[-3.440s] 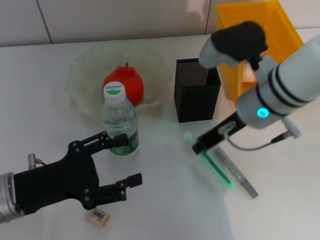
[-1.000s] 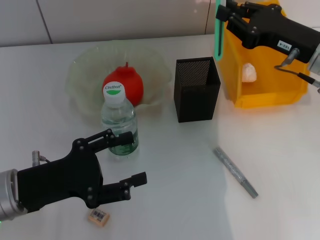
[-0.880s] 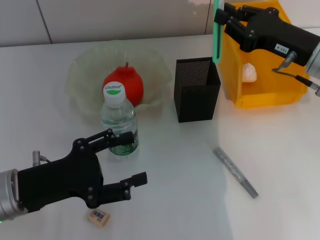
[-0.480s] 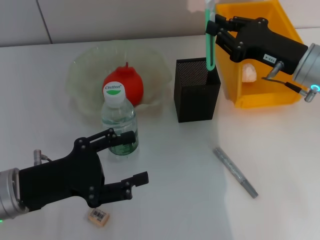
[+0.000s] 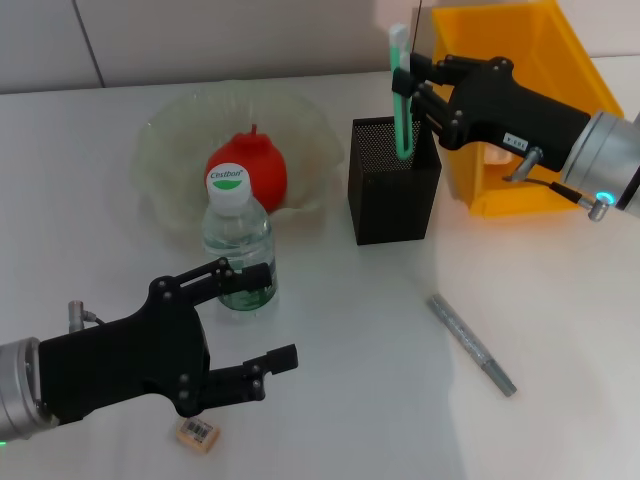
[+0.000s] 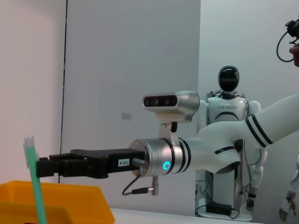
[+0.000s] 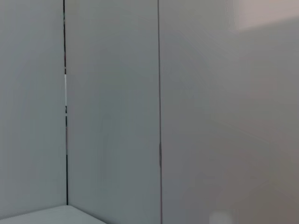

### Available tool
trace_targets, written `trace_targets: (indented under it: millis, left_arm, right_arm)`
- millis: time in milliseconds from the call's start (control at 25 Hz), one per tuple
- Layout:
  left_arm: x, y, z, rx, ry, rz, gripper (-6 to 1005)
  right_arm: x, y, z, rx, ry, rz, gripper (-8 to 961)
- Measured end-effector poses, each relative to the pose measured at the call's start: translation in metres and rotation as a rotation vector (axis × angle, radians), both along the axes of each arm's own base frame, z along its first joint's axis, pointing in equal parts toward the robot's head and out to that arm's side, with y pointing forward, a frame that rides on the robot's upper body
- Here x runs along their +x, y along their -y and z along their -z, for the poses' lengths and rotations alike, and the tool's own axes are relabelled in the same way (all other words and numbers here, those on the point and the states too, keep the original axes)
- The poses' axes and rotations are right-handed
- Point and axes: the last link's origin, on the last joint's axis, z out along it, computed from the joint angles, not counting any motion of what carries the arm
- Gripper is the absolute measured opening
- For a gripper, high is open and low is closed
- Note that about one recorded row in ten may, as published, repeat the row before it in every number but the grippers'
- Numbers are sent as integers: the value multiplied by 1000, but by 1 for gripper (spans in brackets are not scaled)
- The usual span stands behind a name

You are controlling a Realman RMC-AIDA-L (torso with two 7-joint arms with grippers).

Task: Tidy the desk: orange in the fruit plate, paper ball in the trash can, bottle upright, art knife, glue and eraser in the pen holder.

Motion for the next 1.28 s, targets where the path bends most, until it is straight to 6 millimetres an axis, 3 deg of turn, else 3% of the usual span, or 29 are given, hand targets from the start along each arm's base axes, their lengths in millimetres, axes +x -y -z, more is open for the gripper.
trace_targets:
  millis: [360, 440, 560, 760, 960, 1040, 1080, 1240, 1280]
  left_arm:
    - [1, -2, -1, 2, 2, -6, 798]
    - [0, -2, -2, 3, 5, -11, 798]
    - [-1, -1, -3, -8, 12, -27, 798]
    - [1, 4, -5, -85, -1, -10, 798]
    - [7, -3, -19, -197, -136, -26, 798]
    - [7, -3, -19, -197, -136, -26, 798]
    - [16, -9, -31, -249, -251, -36, 798]
    - [21, -11, -36, -261, -331, -37, 798]
    - [25, -14, -41, -252, -439, -31, 798]
  right_arm:
    - [7, 9, -4, 4, -36, 10, 289]
    - [6, 15, -12, -6, -74, -4, 377]
    - [5, 33, -33, -54, -132, -31, 508]
    - [10, 72, -56, -237, -53, -66, 674]
    - [32, 108, -69, -352, 17, -26, 759]
    - [41, 117, -72, -363, 28, -10, 776]
    - [46, 121, -73, -370, 34, 4, 776]
    - [59, 131, -70, -397, 53, 41, 776]
    - [61, 133, -68, -403, 53, 47, 776]
